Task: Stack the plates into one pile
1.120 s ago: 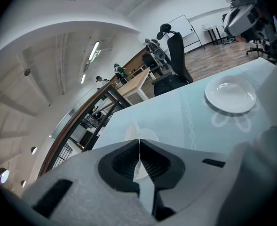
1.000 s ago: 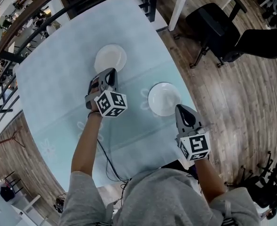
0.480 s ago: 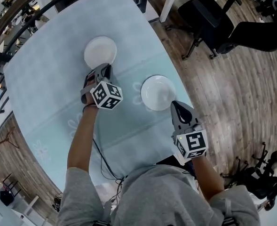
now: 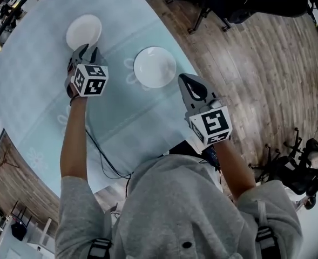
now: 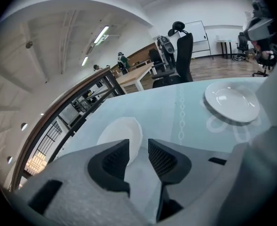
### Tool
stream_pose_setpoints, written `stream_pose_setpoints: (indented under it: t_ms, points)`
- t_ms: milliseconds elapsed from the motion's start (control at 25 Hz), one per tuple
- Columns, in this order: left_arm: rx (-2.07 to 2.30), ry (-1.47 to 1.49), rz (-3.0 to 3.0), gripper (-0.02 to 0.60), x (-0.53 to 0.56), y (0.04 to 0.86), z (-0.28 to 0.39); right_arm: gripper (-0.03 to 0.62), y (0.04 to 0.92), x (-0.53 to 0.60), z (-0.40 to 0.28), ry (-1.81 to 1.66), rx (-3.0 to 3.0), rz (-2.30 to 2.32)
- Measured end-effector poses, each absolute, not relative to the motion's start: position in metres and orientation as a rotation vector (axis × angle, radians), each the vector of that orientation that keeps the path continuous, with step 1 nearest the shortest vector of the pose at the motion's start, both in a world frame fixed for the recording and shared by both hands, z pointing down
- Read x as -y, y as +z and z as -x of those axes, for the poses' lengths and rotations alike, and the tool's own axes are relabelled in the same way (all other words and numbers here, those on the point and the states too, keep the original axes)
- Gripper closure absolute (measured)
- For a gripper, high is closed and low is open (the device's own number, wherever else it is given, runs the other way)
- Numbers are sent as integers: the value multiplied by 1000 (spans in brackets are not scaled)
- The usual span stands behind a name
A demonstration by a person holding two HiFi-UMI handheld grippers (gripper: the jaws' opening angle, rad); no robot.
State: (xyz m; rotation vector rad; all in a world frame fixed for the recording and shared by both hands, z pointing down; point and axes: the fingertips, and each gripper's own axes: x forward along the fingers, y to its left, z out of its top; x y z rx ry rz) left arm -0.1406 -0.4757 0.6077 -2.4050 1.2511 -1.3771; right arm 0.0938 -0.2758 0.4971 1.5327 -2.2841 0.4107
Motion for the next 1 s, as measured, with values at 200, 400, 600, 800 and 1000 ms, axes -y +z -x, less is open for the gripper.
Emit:
stream_pose_setpoints:
  t_ms: [200, 400, 600, 800, 1000]
  points:
    - [-1381, -1283, 2413, 454, 444, 579, 143, 568, 490, 264, -99, 351, 2316, -1450]
    - [-1513, -1168, 2415, 454, 393, 546, 146, 566, 488, 253, -100, 271, 2364, -1352]
    - [-1609, -1076, 2499, 454, 323, 530, 138, 565, 513, 231, -98, 216, 2336, -1206]
    - [-1853, -996, 2519, 528, 271, 515, 164, 563, 544, 239, -77, 130, 2325, -1037]
    - [-2060, -949, 2515, 561, 222, 515, 182, 546, 575, 244, -69, 63, 2249, -922]
